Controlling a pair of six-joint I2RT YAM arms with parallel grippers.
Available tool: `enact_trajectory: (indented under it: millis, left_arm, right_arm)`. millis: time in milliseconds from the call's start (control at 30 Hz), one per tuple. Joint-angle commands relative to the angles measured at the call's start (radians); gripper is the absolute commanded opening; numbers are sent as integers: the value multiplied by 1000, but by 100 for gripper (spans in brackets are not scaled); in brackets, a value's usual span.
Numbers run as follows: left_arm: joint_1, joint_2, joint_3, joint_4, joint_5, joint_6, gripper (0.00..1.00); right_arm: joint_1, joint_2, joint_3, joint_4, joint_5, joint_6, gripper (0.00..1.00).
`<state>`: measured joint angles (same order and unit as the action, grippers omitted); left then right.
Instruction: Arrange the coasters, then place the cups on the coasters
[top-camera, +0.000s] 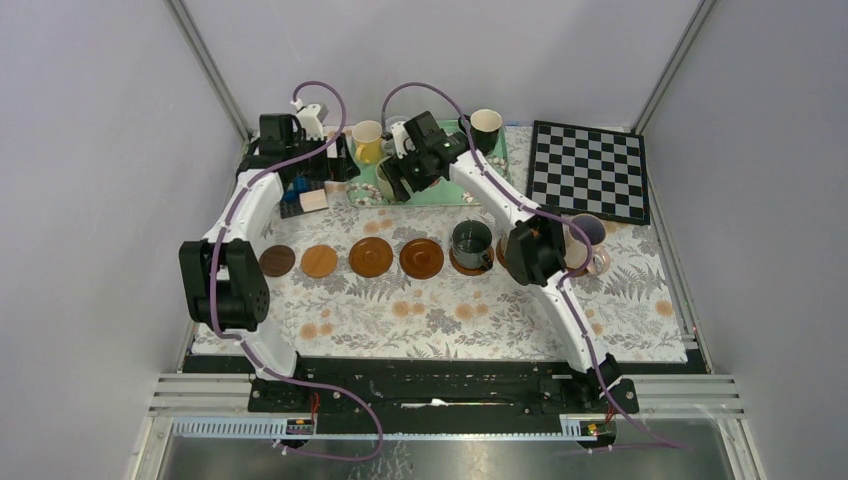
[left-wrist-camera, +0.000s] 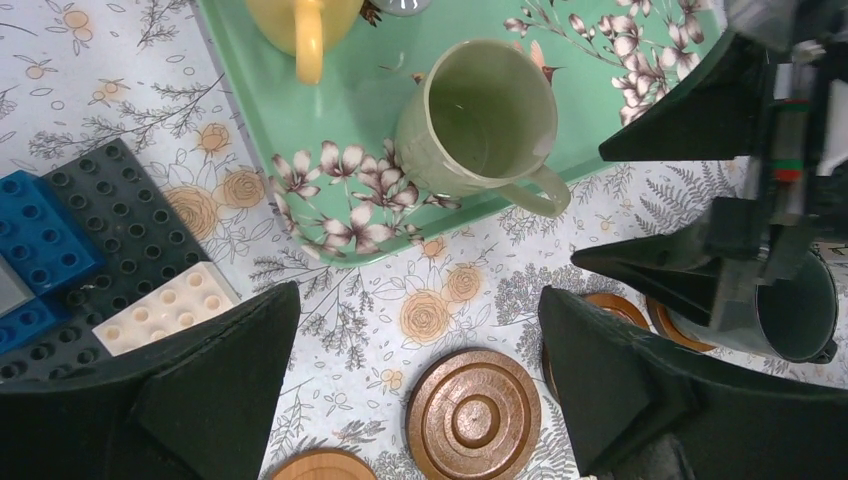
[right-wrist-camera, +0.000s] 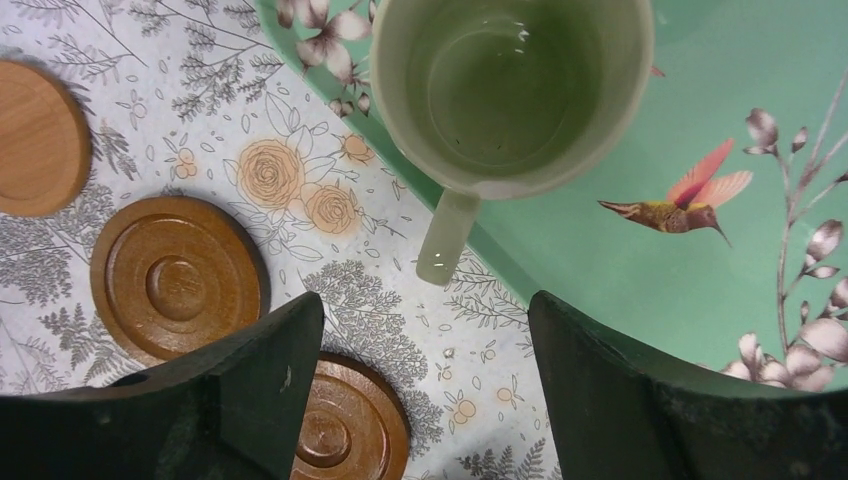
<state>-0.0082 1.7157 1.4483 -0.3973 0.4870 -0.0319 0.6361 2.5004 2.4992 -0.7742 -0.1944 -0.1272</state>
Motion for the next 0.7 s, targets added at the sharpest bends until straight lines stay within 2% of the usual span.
enact_trajectory:
  millis: [0,433,667]
  left_arm:
    - [7,-73,-9,48,-19,-3,99]
    - [56,-76,-19,48,-20,0,99]
    - [58,-62,-16,53,-11,0,99]
  right_arm:
    - [0,24,17,45,38,-2,80]
    - [3,101,13,169,90,1,58]
    - [4,102,8,190,113,-21,36]
